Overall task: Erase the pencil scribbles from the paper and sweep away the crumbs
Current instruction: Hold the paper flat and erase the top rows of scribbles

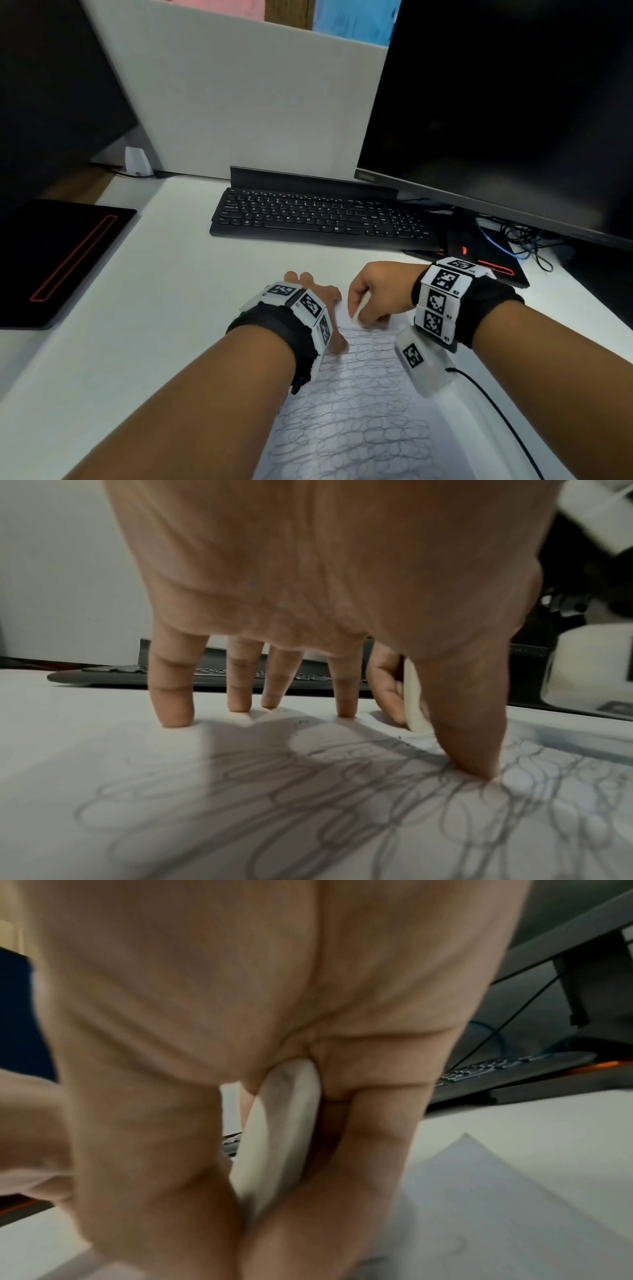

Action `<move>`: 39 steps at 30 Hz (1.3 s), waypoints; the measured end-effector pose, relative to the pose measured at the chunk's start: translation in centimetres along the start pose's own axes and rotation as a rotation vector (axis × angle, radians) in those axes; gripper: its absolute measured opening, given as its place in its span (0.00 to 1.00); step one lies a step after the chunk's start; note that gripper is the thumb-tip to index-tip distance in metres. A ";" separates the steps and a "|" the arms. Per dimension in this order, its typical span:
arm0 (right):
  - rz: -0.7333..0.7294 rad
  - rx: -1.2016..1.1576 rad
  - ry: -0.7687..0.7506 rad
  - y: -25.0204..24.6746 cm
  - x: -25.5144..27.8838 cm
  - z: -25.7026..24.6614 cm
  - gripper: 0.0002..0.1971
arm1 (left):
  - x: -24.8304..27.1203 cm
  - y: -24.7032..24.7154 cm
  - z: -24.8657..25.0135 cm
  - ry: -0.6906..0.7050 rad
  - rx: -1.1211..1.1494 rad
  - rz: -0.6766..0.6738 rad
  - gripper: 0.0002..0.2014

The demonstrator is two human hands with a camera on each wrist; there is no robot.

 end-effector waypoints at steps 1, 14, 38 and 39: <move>-0.002 -0.003 -0.004 0.1 0.0 0.0 0.06 | -0.1 0.0 0.0 0.000 -0.001 0.000 0.42; 0.058 -0.022 0.006 -0.3 0.1 1.0 0.06 | -0.1 0.1 0.0 0.014 0.008 0.022 0.41; 0.153 0.019 0.002 -1.0 0.3 1.7 0.05 | -0.2 1.0 1.4 -0.006 0.046 -0.002 0.37; 0.150 0.005 0.000 -1.0 0.3 1.9 0.05 | -0.3 1.1 1.4 -0.009 0.048 0.011 0.37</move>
Point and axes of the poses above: each hand's wrist, its own x-axis away from the middle knuckle, its own y-axis out of the palm, z = x × y, the point moved 10 cm from there along -x, towards the middle knuckle, and after that the axes turned 15 degrees about -y, right-handed, at the moved point
